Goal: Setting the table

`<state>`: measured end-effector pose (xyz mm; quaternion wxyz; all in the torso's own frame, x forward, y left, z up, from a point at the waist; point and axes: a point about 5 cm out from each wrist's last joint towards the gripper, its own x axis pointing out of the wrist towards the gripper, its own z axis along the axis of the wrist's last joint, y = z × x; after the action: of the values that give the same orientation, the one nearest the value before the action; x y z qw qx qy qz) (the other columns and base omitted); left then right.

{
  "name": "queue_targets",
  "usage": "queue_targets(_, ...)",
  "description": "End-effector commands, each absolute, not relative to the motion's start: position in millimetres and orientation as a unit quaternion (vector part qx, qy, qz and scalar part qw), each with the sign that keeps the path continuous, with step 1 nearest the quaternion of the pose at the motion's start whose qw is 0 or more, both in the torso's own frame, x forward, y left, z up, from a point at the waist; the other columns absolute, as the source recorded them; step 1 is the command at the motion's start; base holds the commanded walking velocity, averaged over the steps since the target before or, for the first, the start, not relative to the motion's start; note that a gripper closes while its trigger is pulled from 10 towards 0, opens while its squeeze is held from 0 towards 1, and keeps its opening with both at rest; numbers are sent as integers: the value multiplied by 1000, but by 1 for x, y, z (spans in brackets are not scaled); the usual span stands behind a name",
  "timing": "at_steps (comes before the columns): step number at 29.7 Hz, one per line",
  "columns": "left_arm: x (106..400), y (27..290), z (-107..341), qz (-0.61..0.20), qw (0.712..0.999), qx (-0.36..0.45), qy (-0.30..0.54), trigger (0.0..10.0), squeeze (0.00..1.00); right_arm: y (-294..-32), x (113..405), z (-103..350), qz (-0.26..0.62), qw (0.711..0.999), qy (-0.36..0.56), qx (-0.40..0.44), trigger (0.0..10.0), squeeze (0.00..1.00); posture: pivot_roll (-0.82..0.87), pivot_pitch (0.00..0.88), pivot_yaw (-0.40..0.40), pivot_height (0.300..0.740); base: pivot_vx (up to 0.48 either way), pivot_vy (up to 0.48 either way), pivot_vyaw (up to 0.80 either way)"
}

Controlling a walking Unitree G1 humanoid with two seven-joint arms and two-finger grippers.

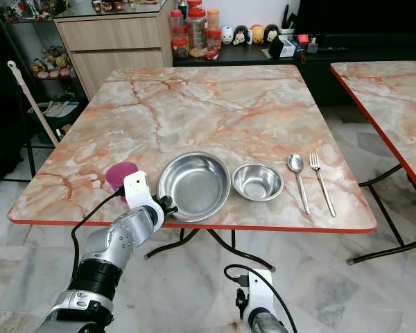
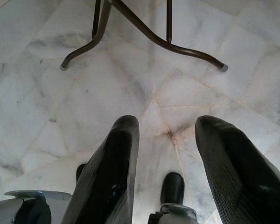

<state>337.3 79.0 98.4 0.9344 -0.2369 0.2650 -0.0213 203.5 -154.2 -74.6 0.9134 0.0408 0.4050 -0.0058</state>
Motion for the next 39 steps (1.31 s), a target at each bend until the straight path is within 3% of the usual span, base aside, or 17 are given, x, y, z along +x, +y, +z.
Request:
queue_targets(1, 336, 51, 109, -47, 924, -274, 262, 0, 0, -153, 202, -76, -6, 911, 409, 45, 10000, 0, 106, 0, 57, 740, 0, 0, 0)
queue_targets(7, 338, 54, 116, -34, 915, -324, 239, 0, 0, -153, 203, -75, -6, 912, 408, 45, 10000, 0, 104, 0, 55, 740, 0, 0, 0)
queue_targets(17, 338, 59, 117, -30, 911, -344, 228, 0, 0, -153, 204, -75, -4, 912, 407, 44, 10000, 0, 107, 0, 45, 740, 0, 0, 0)
queue_targets(22, 341, 61, 136, -56, 912, -379, 148, 0, 0, -153, 205, -74, -2, 913, 406, 43, 10000, 0, 104, 0, 40, 740, 0, 0, 0)
queue_targets(23, 342, 62, 145, -66, 919, -371, 119, 9490, 0, -154, 205, -74, -2, 913, 406, 42, 10000, 0, 99, 0, 37, 740, 0, 0, 0)
queue_targets(24, 342, 62, 150, -73, 923, -365, 100, 10000, 0, -154, 206, -74, -2, 913, 406, 42, 10000, 0, 99, 0, 37, 740, 0, 0, 0)
queue_targets(28, 343, 61, 172, -95, 933, -345, 31, 10000, 0, -157, 206, -74, -1, 913, 406, 39, 10000, 0, 101, 0, 26, 740, 0, 0, 0)
queue_targets(31, 343, 61, 174, -98, 930, -353, 26, 10000, 0, -157, 205, -74, -1, 913, 406, 38, 10000, 0, 101, 0, 26, 740, 0, 0, 0)
queue_targets(35, 338, 59, 190, -122, 923, -360, -56, 10000, 0, -161, 205, -73, 0, 916, 401, 31, 10000, 0, 75, 0, 18, 740, 0, 0, 0)
queue_targets(39, 335, 78, 190, -85, 947, -284, -124, 10000, 0, -164, 203, -74, 8, 915, 404, 18, 10000, 0, 50, 0, 6, 740, 0, -82, 0)
